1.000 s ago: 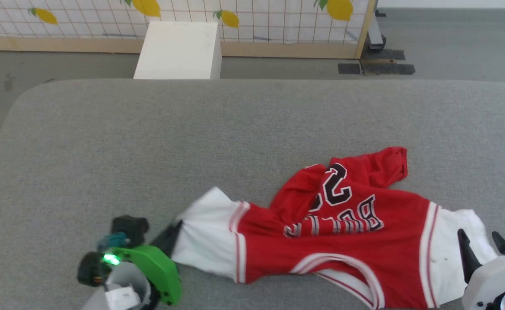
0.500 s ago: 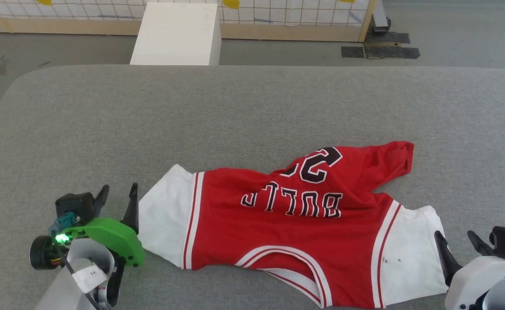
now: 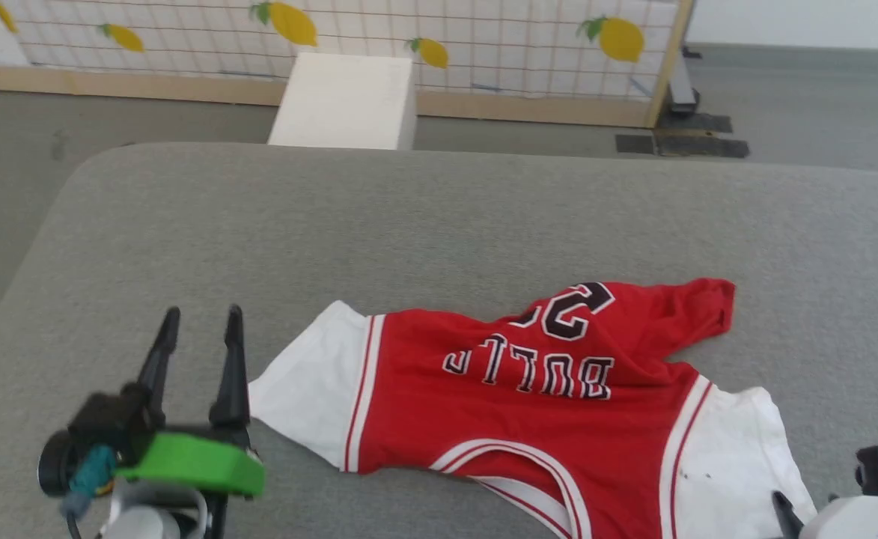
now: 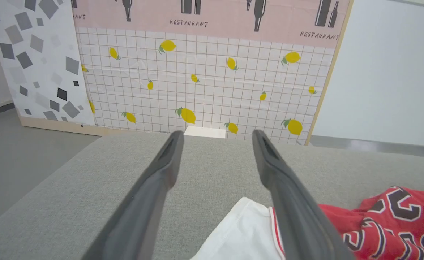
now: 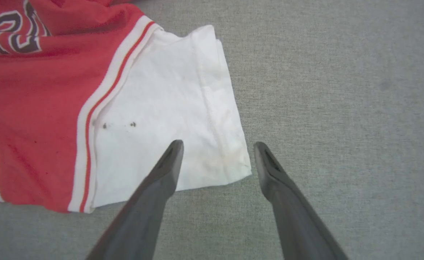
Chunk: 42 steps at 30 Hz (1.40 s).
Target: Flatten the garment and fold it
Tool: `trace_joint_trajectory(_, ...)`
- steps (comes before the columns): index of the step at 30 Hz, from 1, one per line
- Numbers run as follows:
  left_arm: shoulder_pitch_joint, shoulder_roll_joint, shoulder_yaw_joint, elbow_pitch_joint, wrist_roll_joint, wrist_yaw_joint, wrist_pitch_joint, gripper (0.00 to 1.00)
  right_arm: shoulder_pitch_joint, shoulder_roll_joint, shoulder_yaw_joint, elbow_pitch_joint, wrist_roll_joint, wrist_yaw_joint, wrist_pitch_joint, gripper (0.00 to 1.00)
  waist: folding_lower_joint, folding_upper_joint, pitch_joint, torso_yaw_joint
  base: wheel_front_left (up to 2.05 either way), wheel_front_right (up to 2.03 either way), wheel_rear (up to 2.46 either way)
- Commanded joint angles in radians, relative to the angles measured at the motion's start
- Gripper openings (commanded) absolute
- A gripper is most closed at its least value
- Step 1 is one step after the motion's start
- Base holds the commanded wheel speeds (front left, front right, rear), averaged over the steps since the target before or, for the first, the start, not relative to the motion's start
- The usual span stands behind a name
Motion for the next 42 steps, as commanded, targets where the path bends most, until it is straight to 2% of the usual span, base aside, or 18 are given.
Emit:
trace_joint_trajectory(1, 0.035, -0.012, 0.013, -0.031, 0.033, -0.013, -0.004, 1.0, 0.0, 0.01, -0.022, 0.011, -0.014, -0.002, 0.021, 1.0, -0.0001, 0.0, -0.009, 0.03, 0.0, 0.0, 0.0)
trace_joint_trajectory(9, 0.112, -0.061, 0.027, -0.115, 0.155, -0.063, -0.004, 1.0, -0.018, 0.036, -0.118, 0.067, -0.068, -0.002, 0.069, 1.0, -0.0001, 0.0, 0.003, 0.079, 0.0, 0.0, 0.0)
trace_joint_trajectory(15, 0.117, -0.093, 0.032, -0.101, 0.181, -0.086, -0.004, 1.0, -0.027, 0.045, -0.106, 0.136, -0.045, -0.002, 0.078, 1.0, -0.0001, 0.0, 0.014, 0.095, 0.0, 0.0, 0.0)
trace_joint_trajectory(16, 0.118, -0.097, 0.034, -0.097, 0.181, -0.088, -0.004, 1.0, -0.027, 0.046, -0.103, 0.145, -0.042, -0.002, 0.081, 0.5, -0.0001, 0.0, 0.015, 0.096, 0.0, 0.0, 0.0)
trace_joint_trajectory(17, 0.12, -0.102, 0.036, -0.088, 0.181, -0.091, -0.004, 1.0, -0.029, 0.046, -0.102, 0.152, -0.04, -0.002, 0.081, 0.08, -0.0001, 0.0, 0.015, 0.096, 0.0, 0.0, 0.0)
trace_joint_trajectory(18, 0.122, -0.105, 0.036, -0.076, 0.18, -0.095, -0.004, 1.0, -0.031, 0.046, -0.102, 0.159, -0.043, -0.002, 0.079, 0.0, -0.0001, 0.0, 0.014, 0.095, 0.0, 0.0, 0.0)
trace_joint_trajectory(24, 0.134, -0.108, 0.039, 0.011, 0.149, -0.122, -0.003, 1.0, -0.061, 0.038, -0.143, 0.155, -0.059, -0.002, 0.026, 0.0, -0.0001, 0.0, 0.002, 0.062, 0.0, 0.0, 0.0)
trace_joint_trajectory(29, 0.127, -0.098, 0.017, 0.073, 0.074, -0.154, 0.066, 1.0, -0.076, -0.022, -0.187, 0.119, -0.05, -0.002, -0.007, 0.0, -0.0001, 0.0, 0.005, 0.037, 0.0, 0.0, 0.0)
trace_joint_trajectory(33, 0.117, -0.05, -0.045, 0.13, 0.007, -0.172, 0.247, 1.0, -0.075, -0.058, -0.189, 0.097, -0.021, -0.002, 0.009, 0.0, -0.0001, 0.0, 0.02, 0.018, 0.0, 0.0, 0.0)
trace_joint_trajectory(37, 0.1, -0.007, -0.089, 0.123, -0.06, -0.177, 0.409, 1.0, -0.08, -0.063, -0.186, 0.079, 0.0, -0.002, 0.019, 0.0, -0.0001, 0.0, 0.038, 0.005, 0.0, 0.0, 0.0)
trace_joint_trajectory(39, 0.087, 0.015, -0.096, 0.11, -0.059, -0.174, 0.456, 1.0, -0.081, -0.057, -0.182, 0.074, 0.008, -0.002, 0.02, 0.0, -0.0001, 0.0, 0.046, 0.003, 0.0, 0.0, 0.0)
trace_joint_trajectory(42, 0.067, 0.049, -0.108, 0.109, -0.019, -0.146, 0.525, 1.0, -0.08, -0.047, -0.174, 0.069, 0.017, -0.002, 0.02, 0.0, -0.0001, 0.0, 0.058, 0.001, 0.0, 0.0, 0.0)
